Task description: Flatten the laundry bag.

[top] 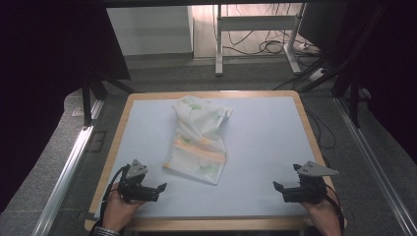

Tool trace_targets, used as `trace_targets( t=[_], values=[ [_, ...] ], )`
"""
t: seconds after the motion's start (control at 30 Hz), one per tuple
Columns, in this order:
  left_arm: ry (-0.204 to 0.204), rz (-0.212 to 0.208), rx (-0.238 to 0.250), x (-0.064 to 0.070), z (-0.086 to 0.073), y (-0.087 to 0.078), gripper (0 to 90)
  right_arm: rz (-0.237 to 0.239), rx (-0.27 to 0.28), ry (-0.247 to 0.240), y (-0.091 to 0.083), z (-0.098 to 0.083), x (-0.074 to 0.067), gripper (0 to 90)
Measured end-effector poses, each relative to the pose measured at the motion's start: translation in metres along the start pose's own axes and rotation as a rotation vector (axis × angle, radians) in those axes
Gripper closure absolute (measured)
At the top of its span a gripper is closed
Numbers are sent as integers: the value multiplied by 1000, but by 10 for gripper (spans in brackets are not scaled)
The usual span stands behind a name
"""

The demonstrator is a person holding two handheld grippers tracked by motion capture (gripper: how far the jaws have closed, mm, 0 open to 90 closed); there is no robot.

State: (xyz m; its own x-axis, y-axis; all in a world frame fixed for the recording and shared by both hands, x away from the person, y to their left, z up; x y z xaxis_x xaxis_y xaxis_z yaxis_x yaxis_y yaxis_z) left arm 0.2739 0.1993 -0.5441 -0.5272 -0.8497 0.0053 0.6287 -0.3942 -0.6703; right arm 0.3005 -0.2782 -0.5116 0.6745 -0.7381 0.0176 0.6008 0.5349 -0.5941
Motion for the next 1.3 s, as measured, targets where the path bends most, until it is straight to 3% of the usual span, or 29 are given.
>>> trace_targets(
  t=[0.2, 0.63, 0.83, 1.13, 1.3],
  values=[
    [43, 8, -13, 8, 4, 1, 71, -3, 0, 1, 0, 0, 0, 31],
    [101, -22, -9, 20, 13, 4, 169, -2, 2, 0, 1, 0, 0, 32],
    [114, -22, -3, 22, 18, 5, 212, -2, 0, 0, 1, 0, 0, 32],
    [122, -53, 8, 28, 27, 11, 267, -11, 2, -6, 2, 1, 0, 30],
    [127, -95, 15, 36, 34, 16, 293, -13, 9, -11, 3, 2, 0, 31]
  ],
)
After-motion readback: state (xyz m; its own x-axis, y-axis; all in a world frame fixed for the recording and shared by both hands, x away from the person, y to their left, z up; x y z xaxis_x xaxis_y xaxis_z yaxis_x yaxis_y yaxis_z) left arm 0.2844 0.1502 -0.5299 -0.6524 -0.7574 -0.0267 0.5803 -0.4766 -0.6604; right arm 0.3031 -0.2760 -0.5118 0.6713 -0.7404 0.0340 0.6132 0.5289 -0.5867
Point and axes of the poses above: each handheld gripper's, and its own axes: y roughly forward along the jaws, z roughly out of its top, x roughly to its right, the point moved 4 cm from there along y, roughly forward along the jaws, and after that the axes turned 3 degrees about z, right-handed, at the moved point
